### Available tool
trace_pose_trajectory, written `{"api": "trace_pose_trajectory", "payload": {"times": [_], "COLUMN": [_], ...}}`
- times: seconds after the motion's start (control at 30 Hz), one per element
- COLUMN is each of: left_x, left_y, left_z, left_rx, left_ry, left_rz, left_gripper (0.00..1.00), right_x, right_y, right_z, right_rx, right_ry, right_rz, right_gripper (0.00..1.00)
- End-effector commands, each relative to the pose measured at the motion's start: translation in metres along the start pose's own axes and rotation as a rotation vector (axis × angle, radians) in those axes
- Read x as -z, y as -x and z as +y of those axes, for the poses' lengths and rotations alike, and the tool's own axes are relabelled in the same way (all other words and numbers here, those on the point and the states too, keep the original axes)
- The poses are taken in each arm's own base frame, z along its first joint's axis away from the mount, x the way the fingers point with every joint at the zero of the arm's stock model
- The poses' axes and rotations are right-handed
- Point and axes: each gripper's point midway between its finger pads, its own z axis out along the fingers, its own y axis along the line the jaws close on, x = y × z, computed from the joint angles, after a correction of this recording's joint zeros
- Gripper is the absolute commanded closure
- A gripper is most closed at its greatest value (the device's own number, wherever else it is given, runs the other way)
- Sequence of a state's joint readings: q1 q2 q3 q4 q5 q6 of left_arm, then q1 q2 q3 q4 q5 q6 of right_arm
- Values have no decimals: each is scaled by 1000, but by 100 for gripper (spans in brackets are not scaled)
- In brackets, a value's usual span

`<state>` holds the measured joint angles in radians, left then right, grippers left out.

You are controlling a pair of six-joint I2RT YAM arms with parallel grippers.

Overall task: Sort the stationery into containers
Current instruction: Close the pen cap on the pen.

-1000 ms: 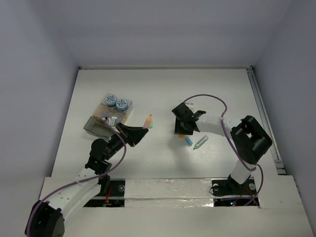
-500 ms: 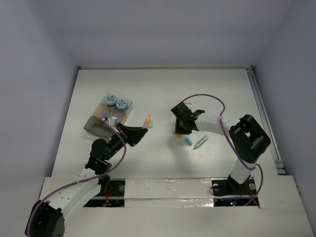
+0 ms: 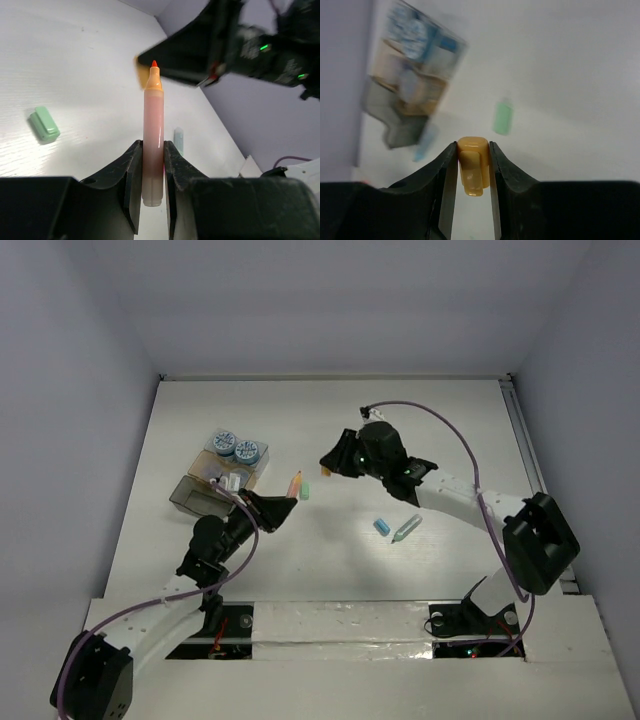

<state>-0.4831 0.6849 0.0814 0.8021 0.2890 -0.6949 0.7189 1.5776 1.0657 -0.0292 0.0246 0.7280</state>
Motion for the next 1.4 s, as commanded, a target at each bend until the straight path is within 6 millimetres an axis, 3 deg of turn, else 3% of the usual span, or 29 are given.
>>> {"api": "trace_pose_trajectory", "payload": {"times": [0.0, 0.1, 0.27, 0.43, 0.5, 1.07, 1.37], "left_x": [-9, -9, -11, -15, -16, -19, -19], "left_y": [33, 37, 42, 43, 43, 40, 41], "left_z": [-18, -15, -15, -15, -15, -15, -13], "left_rx": [-59, -64, -90, -121, -125, -134, -134], "left_ry": [-39, -18, -8, -5, -4, -2, 8], "left_rz": [-100, -123, -133, -126, -126, -118, -121], "left_gripper": [100, 100, 100, 100, 100, 100, 100], "right_x": [32, 44, 36, 28, 26, 9, 10], "right_y": [73, 85, 90, 74, 79, 64, 50], "right_z": [93, 109, 107, 114, 111, 110, 123], "right_rx": [-143, -206, -276, -274, -280, -281, -262], "right_ry": [385, 484, 455, 419, 392, 383, 415], "right_rz": [-235, -283, -286, -244, -270, -220, -178], "right_gripper": [91, 91, 91, 90, 90, 87, 87]}}
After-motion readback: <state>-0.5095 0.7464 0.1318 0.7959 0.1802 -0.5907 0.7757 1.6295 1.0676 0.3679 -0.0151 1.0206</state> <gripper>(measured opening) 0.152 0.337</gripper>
